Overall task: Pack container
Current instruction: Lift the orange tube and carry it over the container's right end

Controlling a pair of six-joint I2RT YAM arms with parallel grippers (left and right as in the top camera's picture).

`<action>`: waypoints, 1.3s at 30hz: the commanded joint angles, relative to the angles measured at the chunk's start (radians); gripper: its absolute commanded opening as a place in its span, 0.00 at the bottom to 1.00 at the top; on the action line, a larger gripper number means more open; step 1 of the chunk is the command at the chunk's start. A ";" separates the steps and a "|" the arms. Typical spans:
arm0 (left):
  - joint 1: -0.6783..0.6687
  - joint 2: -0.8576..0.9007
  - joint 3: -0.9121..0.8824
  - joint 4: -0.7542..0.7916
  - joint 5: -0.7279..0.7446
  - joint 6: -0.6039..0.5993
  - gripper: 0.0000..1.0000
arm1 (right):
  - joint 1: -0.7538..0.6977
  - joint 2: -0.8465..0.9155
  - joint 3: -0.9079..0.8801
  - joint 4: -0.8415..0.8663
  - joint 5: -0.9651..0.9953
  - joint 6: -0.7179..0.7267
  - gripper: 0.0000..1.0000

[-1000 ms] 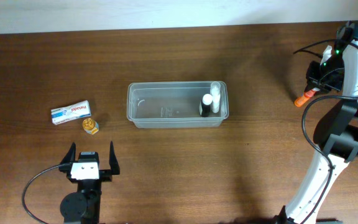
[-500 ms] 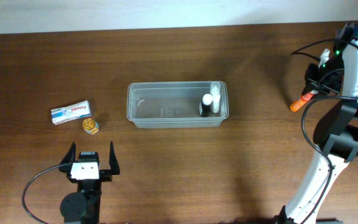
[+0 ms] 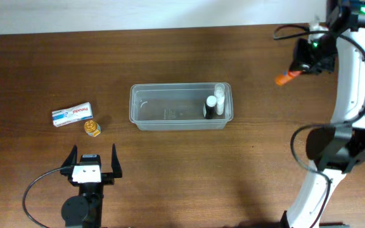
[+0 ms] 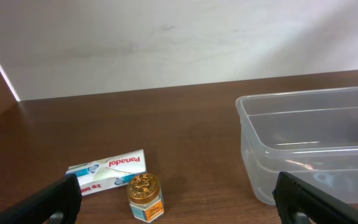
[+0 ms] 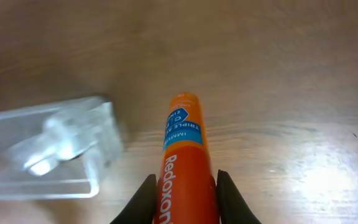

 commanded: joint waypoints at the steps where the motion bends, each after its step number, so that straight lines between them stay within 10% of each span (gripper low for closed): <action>1: -0.004 -0.008 -0.003 -0.005 0.001 0.016 1.00 | 0.045 -0.096 0.023 -0.006 -0.019 -0.011 0.18; 39: -0.004 -0.008 -0.003 -0.005 0.001 0.016 0.99 | 0.483 -0.287 -0.454 0.155 0.049 -0.003 0.19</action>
